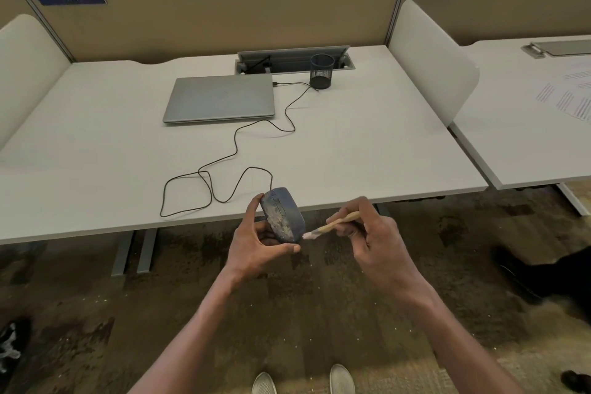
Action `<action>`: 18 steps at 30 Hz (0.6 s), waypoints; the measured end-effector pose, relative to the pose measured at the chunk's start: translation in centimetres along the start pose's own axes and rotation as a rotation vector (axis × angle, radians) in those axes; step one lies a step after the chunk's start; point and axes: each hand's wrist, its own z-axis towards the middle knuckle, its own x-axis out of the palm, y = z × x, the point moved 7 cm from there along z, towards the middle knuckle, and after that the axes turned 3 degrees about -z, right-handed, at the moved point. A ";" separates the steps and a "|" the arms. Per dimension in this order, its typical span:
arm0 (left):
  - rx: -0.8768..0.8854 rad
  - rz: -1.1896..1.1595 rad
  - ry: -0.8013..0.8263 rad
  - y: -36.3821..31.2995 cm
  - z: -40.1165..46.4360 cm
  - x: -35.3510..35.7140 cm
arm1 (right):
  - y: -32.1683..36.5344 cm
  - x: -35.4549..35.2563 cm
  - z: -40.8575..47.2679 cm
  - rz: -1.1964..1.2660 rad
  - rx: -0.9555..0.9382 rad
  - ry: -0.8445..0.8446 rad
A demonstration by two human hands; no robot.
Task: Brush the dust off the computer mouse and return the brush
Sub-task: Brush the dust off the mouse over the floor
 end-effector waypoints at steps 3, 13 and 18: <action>0.012 0.029 0.033 -0.3 -0.2 0.5 | -0.3 -0.6 0.9 0.022 0.022 -0.051; -0.006 -0.007 0.141 -0.3 -1.4 1.4 | -0.6 -1.8 2.1 -0.035 0.021 -0.197; -0.010 0.014 0.178 -0.2 -1.5 1.7 | -0.5 -1.2 2.2 -0.018 0.031 -0.149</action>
